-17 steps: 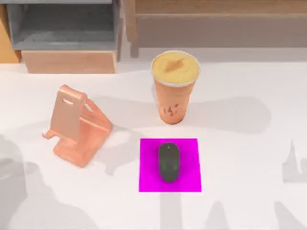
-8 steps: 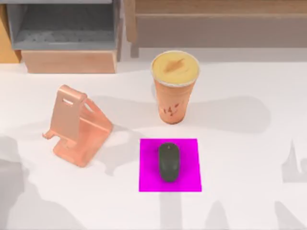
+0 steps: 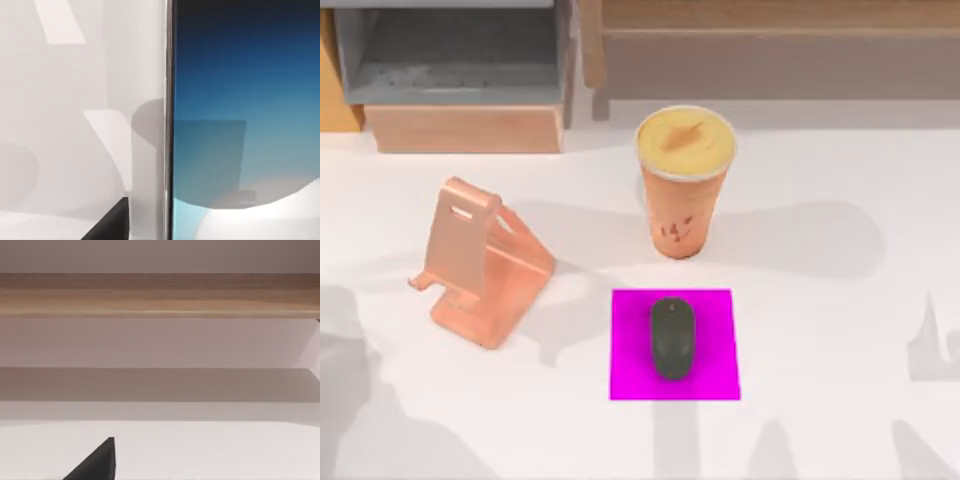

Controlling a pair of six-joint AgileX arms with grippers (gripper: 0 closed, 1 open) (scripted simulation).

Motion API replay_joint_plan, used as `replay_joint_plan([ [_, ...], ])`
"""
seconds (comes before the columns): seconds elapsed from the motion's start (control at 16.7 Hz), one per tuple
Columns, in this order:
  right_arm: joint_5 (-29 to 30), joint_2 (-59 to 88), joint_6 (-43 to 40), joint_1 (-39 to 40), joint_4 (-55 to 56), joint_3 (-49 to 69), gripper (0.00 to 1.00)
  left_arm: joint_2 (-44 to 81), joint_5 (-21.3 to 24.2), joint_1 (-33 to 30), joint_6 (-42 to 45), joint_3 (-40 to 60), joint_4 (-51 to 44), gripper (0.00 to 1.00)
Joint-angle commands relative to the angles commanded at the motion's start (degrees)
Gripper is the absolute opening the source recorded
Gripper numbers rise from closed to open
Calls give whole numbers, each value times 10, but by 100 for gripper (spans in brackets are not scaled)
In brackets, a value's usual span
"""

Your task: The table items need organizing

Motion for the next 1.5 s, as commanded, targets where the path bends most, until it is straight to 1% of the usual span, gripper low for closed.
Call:
replay_joint_plan([
  [0.3, 0, 0, 0, 0, 0, 0, 100, 0, 0, 0, 0, 0, 0, 2],
  [0.36, 0, 0, 0, 0, 0, 0, 100, 0, 0, 0, 0, 0, 0, 0],
  [0.78, 0, 0, 0, 0, 0, 0, 100, 0, 0, 0, 0, 0, 0, 0],
  [0.84, 0, 0, 0, 0, 0, 0, 100, -20, 8, -1, -4, 8, -22, 0],
  [1.5, 0, 0, 0, 0, 0, 0, 100, -59, 7, -2, -5, 45, -98, 0],
])
